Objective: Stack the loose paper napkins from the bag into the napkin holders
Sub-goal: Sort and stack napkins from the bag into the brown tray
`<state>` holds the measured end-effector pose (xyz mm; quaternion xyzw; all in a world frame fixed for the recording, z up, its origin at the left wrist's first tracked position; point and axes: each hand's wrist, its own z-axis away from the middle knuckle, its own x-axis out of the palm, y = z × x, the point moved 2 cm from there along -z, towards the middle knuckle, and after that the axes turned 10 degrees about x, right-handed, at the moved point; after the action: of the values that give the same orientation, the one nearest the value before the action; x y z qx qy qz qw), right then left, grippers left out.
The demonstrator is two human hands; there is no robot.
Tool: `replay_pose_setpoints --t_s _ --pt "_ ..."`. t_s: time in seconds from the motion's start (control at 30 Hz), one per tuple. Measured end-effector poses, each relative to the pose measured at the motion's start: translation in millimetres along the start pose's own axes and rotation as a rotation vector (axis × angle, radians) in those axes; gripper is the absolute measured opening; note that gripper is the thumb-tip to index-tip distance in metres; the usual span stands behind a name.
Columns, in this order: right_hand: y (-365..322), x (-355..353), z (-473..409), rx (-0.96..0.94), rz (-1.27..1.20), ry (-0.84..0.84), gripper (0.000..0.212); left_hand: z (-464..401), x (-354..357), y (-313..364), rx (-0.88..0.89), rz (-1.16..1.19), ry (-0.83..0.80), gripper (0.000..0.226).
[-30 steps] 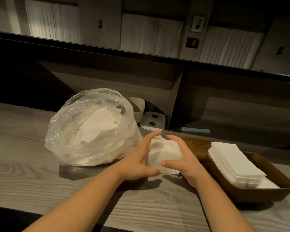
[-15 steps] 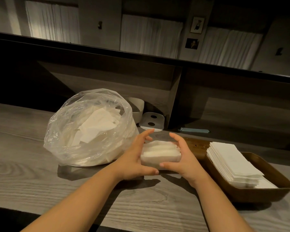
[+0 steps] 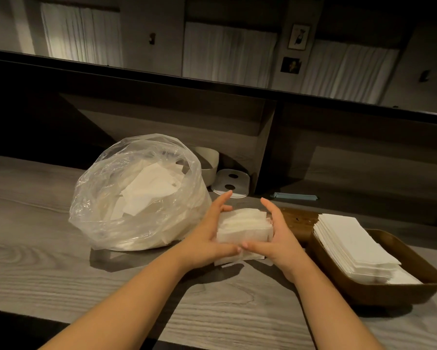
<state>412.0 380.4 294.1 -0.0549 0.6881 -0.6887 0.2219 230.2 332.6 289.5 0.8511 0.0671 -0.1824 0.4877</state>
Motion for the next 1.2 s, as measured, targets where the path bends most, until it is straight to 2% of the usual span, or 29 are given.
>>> replay_pose_setpoints --t_s 0.07,0.17,0.27,0.37,0.43,0.5,0.57,0.67,0.83,0.9,1.07,1.2 --pt "2 -4 0 0.038 0.001 0.022 0.099 1 -4 -1 -0.031 -0.018 0.067 0.092" --pt "2 -5 0 -0.002 0.031 0.079 0.08 2 -8 -1 0.017 -0.048 0.185 0.077" --pt "0 0 1 -0.063 0.059 0.061 0.079 3 -8 -1 0.036 -0.098 0.175 0.071" --pt "1 0 1 -0.082 0.081 0.067 0.084 4 -7 -3 0.037 -0.103 0.12 0.082" --pt "2 -4 1 -0.039 0.061 0.05 0.089 3 -8 -4 0.029 -0.124 0.097 0.094" --pt "2 -4 2 0.01 0.144 0.022 0.092 4 -8 -3 0.0 -0.158 0.051 0.103" --pt "0 -4 2 -0.008 0.187 0.048 0.088 4 -8 -2 -0.007 -0.165 0.068 0.102" --pt "-1 -3 1 -0.033 0.11 0.075 0.086 3 -9 -2 0.021 -0.15 0.146 0.09" --pt "-2 -1 3 -0.048 0.127 0.05 0.1 5 -8 -3 0.01 -0.174 0.064 0.102" --pt "-4 -2 5 -0.086 0.096 0.042 0.089 5 -9 -2 0.022 -0.215 0.094 0.096" --pt "-2 -3 8 -0.112 0.157 0.022 0.041 4 -11 -2 0.025 -0.226 0.13 0.089" --pt "-4 -5 8 -0.134 0.248 0.062 0.027 5 -17 -1 -0.036 -0.229 0.091 0.093"
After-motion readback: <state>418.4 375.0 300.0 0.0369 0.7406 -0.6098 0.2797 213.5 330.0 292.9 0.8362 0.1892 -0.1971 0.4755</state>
